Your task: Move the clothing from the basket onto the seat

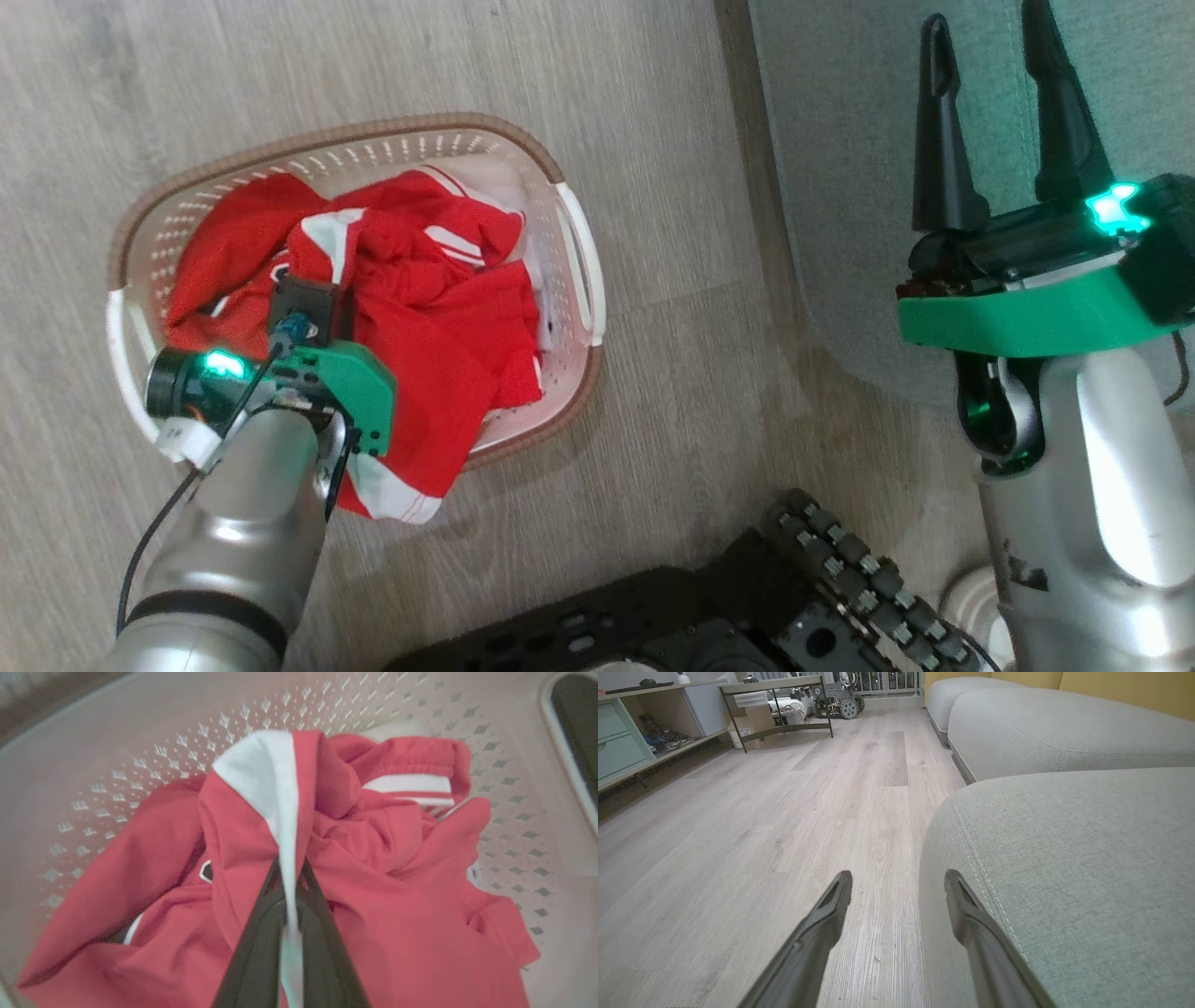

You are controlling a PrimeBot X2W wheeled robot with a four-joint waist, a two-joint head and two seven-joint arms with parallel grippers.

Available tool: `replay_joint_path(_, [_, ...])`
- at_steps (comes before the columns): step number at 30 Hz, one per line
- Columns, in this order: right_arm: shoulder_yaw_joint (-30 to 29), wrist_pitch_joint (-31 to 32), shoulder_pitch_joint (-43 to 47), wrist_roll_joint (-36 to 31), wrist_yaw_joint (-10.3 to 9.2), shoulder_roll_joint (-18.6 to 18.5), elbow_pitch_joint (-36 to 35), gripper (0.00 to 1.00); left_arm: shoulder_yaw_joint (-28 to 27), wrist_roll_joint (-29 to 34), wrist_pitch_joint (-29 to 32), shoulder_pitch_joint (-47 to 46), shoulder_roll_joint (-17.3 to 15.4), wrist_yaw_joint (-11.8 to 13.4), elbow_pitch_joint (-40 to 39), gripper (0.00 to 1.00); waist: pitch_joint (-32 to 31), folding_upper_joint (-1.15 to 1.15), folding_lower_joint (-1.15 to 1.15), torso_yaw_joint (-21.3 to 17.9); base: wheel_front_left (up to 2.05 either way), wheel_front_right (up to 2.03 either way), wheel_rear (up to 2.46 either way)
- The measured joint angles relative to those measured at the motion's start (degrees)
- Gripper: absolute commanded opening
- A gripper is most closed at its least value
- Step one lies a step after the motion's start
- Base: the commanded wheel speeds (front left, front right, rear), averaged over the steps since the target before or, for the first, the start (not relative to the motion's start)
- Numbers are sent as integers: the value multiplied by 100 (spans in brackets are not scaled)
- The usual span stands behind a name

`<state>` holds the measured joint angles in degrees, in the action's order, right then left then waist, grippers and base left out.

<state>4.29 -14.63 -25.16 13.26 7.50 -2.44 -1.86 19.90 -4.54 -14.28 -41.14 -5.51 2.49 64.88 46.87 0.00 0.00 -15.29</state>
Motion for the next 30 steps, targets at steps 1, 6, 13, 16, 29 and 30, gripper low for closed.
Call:
replay_joint_path(1, [2, 0, 1, 0, 0, 0, 27, 100, 4, -15, 0, 12, 1, -2, -36, 0, -37, 0, 0, 17, 0, 0, 0])
replay_joint_path(6, [2, 0, 5, -20, 0, -1, 163, 100, 33, -24, 0, 176, 10, -103, -523, 0, -312, 0, 0, 118, 0, 0, 0])
replay_joint_path(13, [1, 0, 204, -124, 0, -2, 447, 100, 136, -26, 0, 878, 5, -205, -1321, 0, -971, 0, 0, 296, 0, 0, 0])
replay_joint_path(16, [-8, 0, 420, -186, 0, -3, 610, 100, 156, -25, 0, 1173, -1, -256, -1652, 0, -1332, 0, 0, 381, 0, 0, 0])
replay_joint_path(29, [-127, 1, 1610, -424, 0, -3, 1215, 100, 285, -26, 0, 1832, 31, -456, -2604, 0, -3326, 0, -1, 814, 0, 0, 0])
replay_joint_path(30, [-125, 1, 1688, -448, 0, -3, 1239, 100, 298, -26, 0, 1832, 33, -463, -2646, 0, -3467, 0, -1, 842, 0, 0, 0])
